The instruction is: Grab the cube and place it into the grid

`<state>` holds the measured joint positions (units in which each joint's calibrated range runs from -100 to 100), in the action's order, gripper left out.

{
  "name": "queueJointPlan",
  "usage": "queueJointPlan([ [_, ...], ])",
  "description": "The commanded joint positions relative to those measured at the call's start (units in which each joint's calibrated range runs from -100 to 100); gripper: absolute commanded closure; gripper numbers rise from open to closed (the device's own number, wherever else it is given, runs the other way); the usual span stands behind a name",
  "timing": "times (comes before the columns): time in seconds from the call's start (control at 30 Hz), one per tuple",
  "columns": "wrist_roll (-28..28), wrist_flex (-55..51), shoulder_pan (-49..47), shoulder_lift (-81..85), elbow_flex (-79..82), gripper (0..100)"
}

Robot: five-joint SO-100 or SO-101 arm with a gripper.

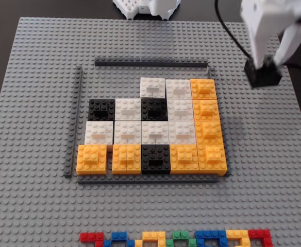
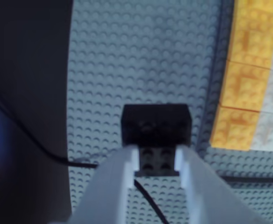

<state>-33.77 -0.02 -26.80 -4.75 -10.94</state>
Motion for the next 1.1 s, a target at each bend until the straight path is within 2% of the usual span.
queueJointPlan([
  [0.0,-1.71,-2.32,1.49,9.91,-6.68,94],
  [0.13,-3.91,-2.66,3.85,14.55,-4.60,94],
  [0.5,-10.45,0.90,16.08,28.57,13.53,95],
  [1.07,-18.95,7.21,34.64,40.61,39.44,96],
])
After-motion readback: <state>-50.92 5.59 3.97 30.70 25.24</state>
